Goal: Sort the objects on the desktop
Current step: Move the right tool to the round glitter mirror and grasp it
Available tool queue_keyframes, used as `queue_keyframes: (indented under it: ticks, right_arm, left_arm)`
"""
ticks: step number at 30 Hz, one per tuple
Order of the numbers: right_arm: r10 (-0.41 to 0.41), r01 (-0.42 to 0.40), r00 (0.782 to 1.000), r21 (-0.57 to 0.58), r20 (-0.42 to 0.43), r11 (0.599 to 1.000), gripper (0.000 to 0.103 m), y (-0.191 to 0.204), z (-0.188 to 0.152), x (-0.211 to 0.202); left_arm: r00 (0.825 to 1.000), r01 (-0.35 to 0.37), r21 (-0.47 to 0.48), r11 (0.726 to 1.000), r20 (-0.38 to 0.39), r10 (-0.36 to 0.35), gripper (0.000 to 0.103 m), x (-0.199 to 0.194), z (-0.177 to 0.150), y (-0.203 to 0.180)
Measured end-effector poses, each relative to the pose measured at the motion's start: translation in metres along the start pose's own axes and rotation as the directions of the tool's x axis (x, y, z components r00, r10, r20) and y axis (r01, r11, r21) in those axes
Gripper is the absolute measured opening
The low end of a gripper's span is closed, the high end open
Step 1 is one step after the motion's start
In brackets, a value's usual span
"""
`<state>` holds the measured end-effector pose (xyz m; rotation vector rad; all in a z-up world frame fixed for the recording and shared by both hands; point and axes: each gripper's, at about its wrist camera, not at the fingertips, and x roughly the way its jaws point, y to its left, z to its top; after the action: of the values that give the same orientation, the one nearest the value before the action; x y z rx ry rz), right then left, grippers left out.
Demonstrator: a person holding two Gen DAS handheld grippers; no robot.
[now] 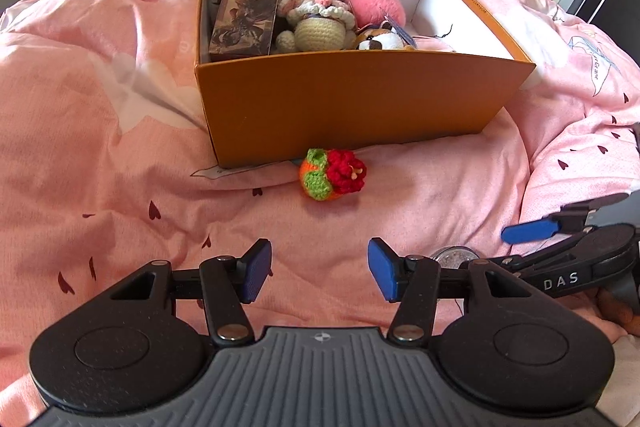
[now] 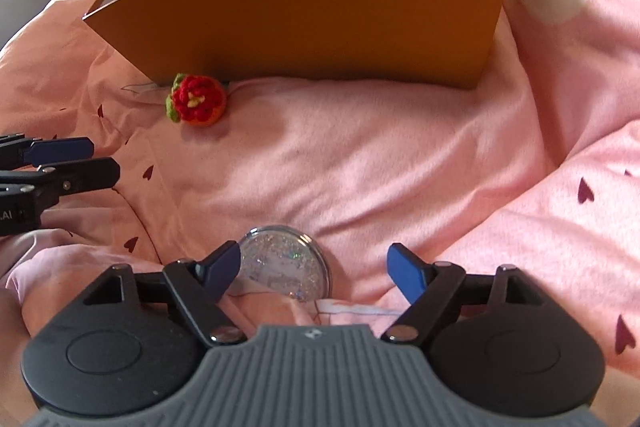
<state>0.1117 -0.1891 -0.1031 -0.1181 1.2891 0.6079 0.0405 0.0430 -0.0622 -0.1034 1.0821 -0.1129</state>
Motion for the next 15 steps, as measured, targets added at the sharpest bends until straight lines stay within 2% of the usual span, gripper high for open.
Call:
queue_keyframes:
  ticks: [8, 15]
  right_arm:
    - [0.001, -0.002, 0.998, -0.022, -0.057, 1.0, 0.082, 0.0, -0.001, 0.019]
    - [-0.012, 0.009, 0.998, -0.05, -0.065, 0.999, 0.082, 0.003, 0.001, 0.033]
  left_arm:
    - [1.0, -0.008, -0.015, 1.0, -0.014, 0.008, 0.063, 0.001, -0.002, 0.001]
    - [1.0, -0.008, -0.009, 1.0, -0.026, 0.007, 0.063, 0.003, -0.005, 0.0]
